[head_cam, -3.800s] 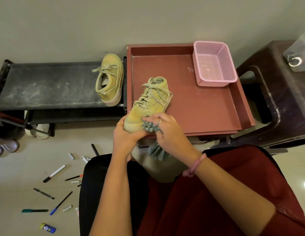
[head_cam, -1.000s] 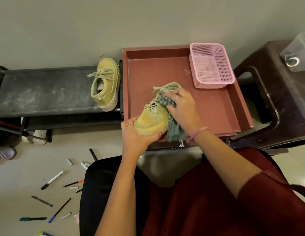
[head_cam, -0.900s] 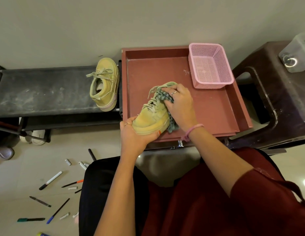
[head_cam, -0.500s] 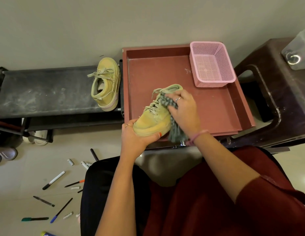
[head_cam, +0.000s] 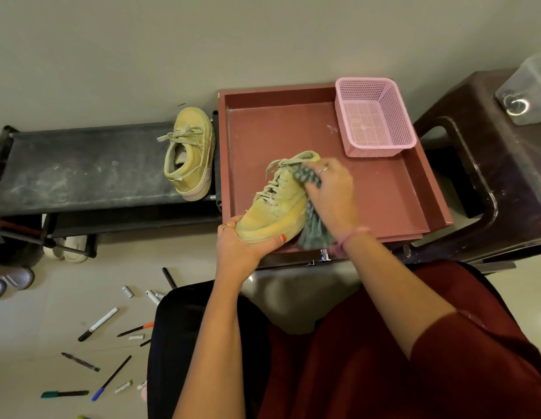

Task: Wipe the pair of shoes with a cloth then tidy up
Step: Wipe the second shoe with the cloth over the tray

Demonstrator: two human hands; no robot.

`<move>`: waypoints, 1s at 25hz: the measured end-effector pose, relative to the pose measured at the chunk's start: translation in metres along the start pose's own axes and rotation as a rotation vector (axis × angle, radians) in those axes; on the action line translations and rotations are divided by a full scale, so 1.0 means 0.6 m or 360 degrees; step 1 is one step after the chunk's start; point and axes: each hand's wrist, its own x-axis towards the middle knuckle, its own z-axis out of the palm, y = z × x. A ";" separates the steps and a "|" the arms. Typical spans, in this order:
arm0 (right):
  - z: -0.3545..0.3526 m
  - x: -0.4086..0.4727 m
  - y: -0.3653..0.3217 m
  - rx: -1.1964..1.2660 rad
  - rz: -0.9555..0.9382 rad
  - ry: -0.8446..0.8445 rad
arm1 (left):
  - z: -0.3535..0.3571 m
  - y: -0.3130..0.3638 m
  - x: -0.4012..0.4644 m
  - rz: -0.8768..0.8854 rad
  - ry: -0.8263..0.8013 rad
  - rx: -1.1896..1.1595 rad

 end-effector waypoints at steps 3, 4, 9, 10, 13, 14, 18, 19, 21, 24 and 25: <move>-0.013 0.042 0.005 0.0092 0.0197 0.0103 | -0.002 0.005 -0.004 -0.0032 -0.0024 -0.0035; -0.010 0.029 0.000 0.0039 0.0103 0.0008 | -0.004 0.006 -0.003 -0.0031 -0.0029 -0.0055; -0.006 -0.053 0.003 -0.0099 -0.0570 -0.0266 | -0.003 0.000 0.003 0.0004 -0.0033 -0.0019; -0.010 -0.035 0.005 -0.0116 -0.0455 -0.0234 | -0.002 -0.001 0.002 0.0008 -0.0031 -0.0002; -0.009 0.022 -0.003 -0.0067 0.0033 -0.0056 | 0.000 0.000 0.003 0.0000 -0.0024 -0.0046; -0.009 0.021 -0.017 -0.0091 0.0079 -0.0064 | -0.001 0.002 0.003 -0.0007 -0.0027 -0.0068; -0.012 -0.075 -0.047 -0.0157 -0.0734 -0.0233 | -0.003 0.001 0.003 0.0004 -0.0029 -0.0055; -0.014 -0.092 -0.045 -0.0167 -0.0891 -0.0239 | -0.002 -0.001 0.004 0.0012 -0.0028 -0.0034; -0.014 -0.077 -0.039 -0.0301 -0.0820 -0.0347 | 0.002 -0.002 0.001 0.0033 0.0000 0.0002; -0.013 -0.018 -0.039 -0.0384 -0.0354 -0.0260 | 0.005 -0.003 0.001 0.0046 0.0024 0.0033; -0.012 -0.012 -0.044 -0.0388 -0.0284 -0.0241 | 0.005 -0.004 0.003 0.0038 0.0018 0.0027</move>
